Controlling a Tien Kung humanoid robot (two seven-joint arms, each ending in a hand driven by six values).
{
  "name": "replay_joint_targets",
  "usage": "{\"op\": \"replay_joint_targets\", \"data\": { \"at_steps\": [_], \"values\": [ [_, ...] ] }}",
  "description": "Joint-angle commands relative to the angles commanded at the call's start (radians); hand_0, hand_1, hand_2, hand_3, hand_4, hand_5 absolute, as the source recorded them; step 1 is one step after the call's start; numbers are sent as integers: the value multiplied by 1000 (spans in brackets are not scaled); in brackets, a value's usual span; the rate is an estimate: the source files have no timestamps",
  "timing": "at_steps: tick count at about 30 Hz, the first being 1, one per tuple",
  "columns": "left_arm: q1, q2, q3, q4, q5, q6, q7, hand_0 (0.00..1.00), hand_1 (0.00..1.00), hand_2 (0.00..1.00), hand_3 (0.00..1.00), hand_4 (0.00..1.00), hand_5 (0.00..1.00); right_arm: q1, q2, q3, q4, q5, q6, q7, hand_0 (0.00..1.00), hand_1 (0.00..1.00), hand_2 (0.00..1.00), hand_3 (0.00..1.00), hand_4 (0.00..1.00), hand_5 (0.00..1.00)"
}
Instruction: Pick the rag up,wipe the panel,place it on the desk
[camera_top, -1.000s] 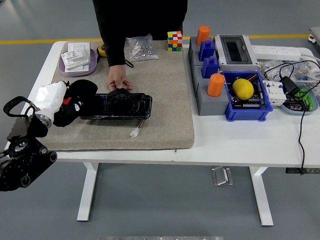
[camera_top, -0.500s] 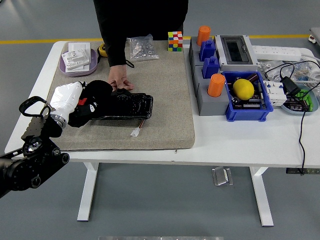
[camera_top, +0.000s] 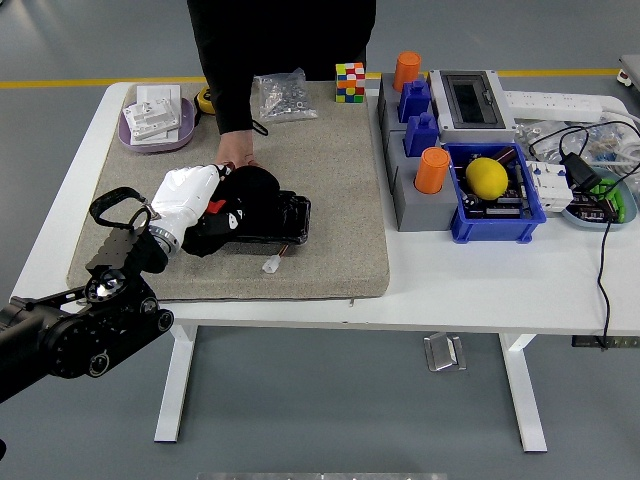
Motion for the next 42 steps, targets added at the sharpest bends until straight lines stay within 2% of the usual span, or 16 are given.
{"op": "replay_joint_targets", "data": {
  "at_steps": [10,30,36,42],
  "values": [
    [-26,-12,61,-24,-11,-20,3,222,136,453,400,419,2,6,-2,-6,0,1,0,-1,773,729,731,601,904,576],
    [-55,-32,110,-77,32,-47,4,223,135,454,401,431,2,14,-13,1,0,-8,5,-9,772,728,730,600,904,576],
    [-51,-39,111,-79,33,-49,3,223,134,453,402,431,2,14,-12,-2,0,-5,5,-8,771,728,730,598,905,574],
    [-39,-41,82,-64,36,-46,4,223,133,455,404,435,2,10,-10,10,0,-13,4,-10,769,728,730,599,905,573]
  ]
}}
